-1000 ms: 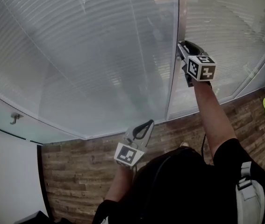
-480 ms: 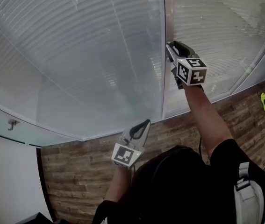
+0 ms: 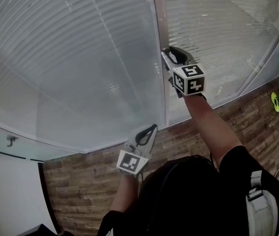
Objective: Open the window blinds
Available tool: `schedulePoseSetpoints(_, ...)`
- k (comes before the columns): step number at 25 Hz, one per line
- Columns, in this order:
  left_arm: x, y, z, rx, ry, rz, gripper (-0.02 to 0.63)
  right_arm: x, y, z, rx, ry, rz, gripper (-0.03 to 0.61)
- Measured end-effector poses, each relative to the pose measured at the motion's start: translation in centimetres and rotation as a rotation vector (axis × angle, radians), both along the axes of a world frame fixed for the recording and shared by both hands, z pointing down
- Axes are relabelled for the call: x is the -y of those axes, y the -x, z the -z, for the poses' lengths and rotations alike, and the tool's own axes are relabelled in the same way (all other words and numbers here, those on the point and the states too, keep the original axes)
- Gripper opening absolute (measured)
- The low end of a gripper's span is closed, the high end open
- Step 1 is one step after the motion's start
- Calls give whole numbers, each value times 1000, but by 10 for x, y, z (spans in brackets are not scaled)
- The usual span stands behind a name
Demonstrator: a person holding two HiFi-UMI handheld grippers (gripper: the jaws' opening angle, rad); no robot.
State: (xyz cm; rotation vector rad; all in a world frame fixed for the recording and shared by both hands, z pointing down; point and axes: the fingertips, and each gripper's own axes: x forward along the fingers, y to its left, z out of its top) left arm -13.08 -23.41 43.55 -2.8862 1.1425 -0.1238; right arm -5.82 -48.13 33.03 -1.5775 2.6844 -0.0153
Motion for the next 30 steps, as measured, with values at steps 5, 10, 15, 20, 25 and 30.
schedulePoseSetpoints(5, 4, -7, 5, -3, -12, -8, 5, -6, -1, -1, -199, -73, 33, 208)
schedulePoseSetpoints(10, 9, -10, 6, -7, -16, -7, 5, -17, 5, 14, -531, -210, 49, 229)
schedulePoseSetpoints(15, 9, -21, 9, 0, -27, -18, 5, -22, 12, 15, -968, -393, 47, 229)
schedulePoseSetpoints(20, 12, -27, 8, -12, -27, -10, 5, -16, 19, -1, -1296, -511, 82, 225)
schedulePoseSetpoints(25, 14, -36, 5, -16, -26, -2, 5, -19, 18, -6, -1301, -521, 103, 219)
schedulePoseSetpoints(30, 14, -42, 4, -16, -40, 7, 4, -18, 21, -7, -1302, -536, 110, 198)
